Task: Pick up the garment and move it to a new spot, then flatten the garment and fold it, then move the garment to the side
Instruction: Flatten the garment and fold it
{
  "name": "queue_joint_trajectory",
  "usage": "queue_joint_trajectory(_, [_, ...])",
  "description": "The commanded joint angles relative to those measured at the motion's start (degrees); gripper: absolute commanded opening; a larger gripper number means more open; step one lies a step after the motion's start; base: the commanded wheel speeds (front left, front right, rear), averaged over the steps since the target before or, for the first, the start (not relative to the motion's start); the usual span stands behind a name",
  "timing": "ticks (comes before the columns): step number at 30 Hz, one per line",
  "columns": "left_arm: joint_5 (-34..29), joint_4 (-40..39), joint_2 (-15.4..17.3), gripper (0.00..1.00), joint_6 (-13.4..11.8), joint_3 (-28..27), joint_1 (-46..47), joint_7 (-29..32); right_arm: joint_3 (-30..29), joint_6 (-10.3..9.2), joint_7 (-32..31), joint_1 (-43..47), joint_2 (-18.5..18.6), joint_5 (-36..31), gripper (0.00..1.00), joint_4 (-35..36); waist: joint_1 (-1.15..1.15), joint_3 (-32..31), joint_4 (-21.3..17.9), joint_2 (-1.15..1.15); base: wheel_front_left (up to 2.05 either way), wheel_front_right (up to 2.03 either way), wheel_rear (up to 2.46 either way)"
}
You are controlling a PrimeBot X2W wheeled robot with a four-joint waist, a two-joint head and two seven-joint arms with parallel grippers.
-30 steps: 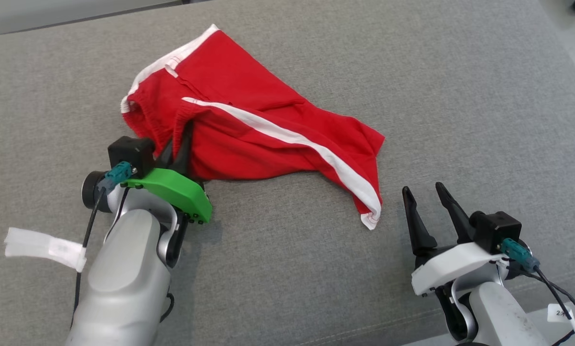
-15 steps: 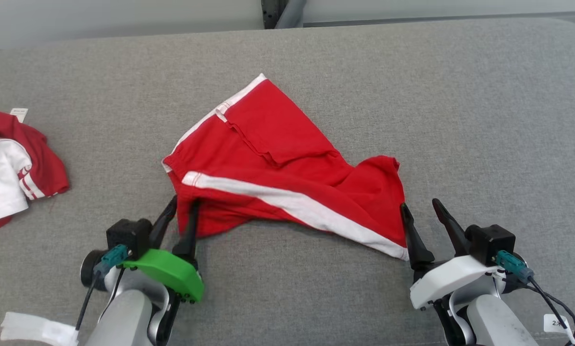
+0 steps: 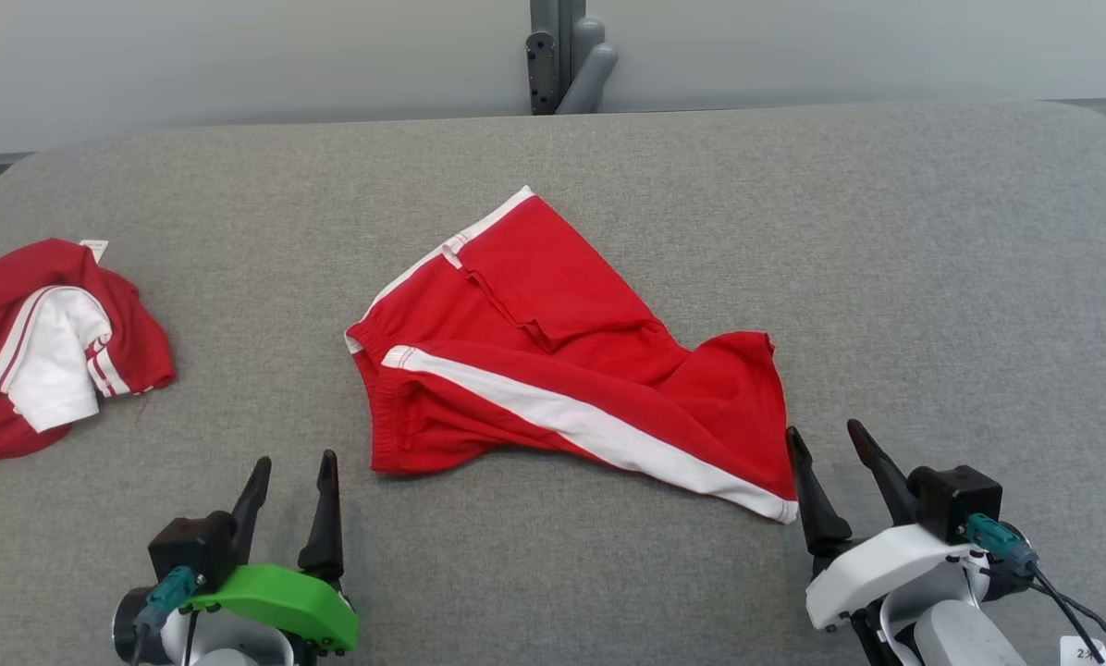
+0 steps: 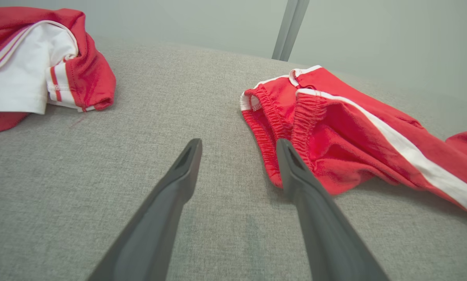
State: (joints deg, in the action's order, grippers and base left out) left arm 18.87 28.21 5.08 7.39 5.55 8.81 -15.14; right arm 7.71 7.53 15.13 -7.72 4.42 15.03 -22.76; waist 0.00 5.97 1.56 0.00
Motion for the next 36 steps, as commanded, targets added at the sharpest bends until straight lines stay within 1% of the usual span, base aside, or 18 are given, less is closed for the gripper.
queue_joint_trajectory(1, [-0.8,-0.8,-0.6,1.0,0.1,0.0,-1.3,0.0,-0.1,-0.08,0.0,0.3,0.1,-0.2,1.0,-0.1,0.0,0.1,0.7,0.0,0.0,0.0,0.0])
queue_joint_trajectory(7, [-1.6,-2.7,-1.7,1.0,0.1,2.1,-0.4,0.0,-0.4,-0.08,0.0,-2.5,0.9,0.1,1.0,-4.0,0.0,2.6,3.2,0.0,0.0,0.0,0.0])
queue_joint_trajectory(10, [-1.2,-3.2,-1.9,1.0,0.1,3.5,0.4,0.0,-1.4,-0.08,0.0,-4.4,0.9,0.5,1.0,-7.8,0.0,3.7,4.7,0.0,0.0,0.0,0.0])
queue_joint_trajectory(13, [-0.8,-3.4,-2.0,1.0,0.1,4.5,0.5,0.0,-1.2,-0.08,0.0,-6.8,1.0,0.9,1.0,-13.2,0.0,4.1,6.0,0.0,0.0,0.0,0.0])
queue_joint_trajectory(17, [-0.3,-3.4,-2.1,1.0,0.1,5.7,-0.2,0.0,-0.4,-0.08,0.0,-8.3,1.0,1.9,1.0,-16.5,0.0,4.1,7.0,0.0,0.0,0.0,0.0])
queue_joint_trajectory(19, [-0.1,-3.5,-2.1,1.0,0.1,5.7,-0.6,0.0,-0.2,-0.08,0.0,-8.8,1.1,1.9,0.32,-16.3,0.0,4.2,7.3,0.0,0.0,0.0,0.0])
queue_joint_trajectory(20, [0.0,-3.5,-2.1,1.0,0.1,5.7,-0.7,0.0,-0.2,-0.08,0.0,-8.9,1.2,2.0,0.0,-15.6,0.0,4.2,7.3,0.0,0.0,0.0,0.0])
queue_joint_trajectory(25, [0.3,-3.9,-2.2,1.0,0.1,6.3,-0.8,0.0,-0.7,-0.08,0.0,-9.1,2.0,2.4,0.0,-12.3,0.0,4.5,7.3,0.0,0.0,0.0,0.0])
queue_joint_trajectory(29, [1.0,-3.5,-2.2,1.0,0.1,7.7,-0.3,0.0,-1.2,-0.08,0.0,-9.9,2.7,2.5,0.0,-10.8,0.0,4.8,7.3,0.0,0.0,0.0,0.0])
queue_joint_trajectory(32, [1.4,-3.4,-2.1,1.0,0.1,9.3,0.4,0.0,-1.6,-0.08,0.0,-11.6,3.4,2.6,0.0,-9.2,0.0,5.5,7.5,0.0,0.0,0.0,0.0])
queue_joint_trajectory(36, [1.9,-3.4,-2.1,1.0,0.1,11.2,1.2,0.0,-2.3,-0.08,0.0,-15.2,5.4,2.2,0.0,-9.4,0.0,6.2,8.5,0.0,0.0,0.0,0.0])
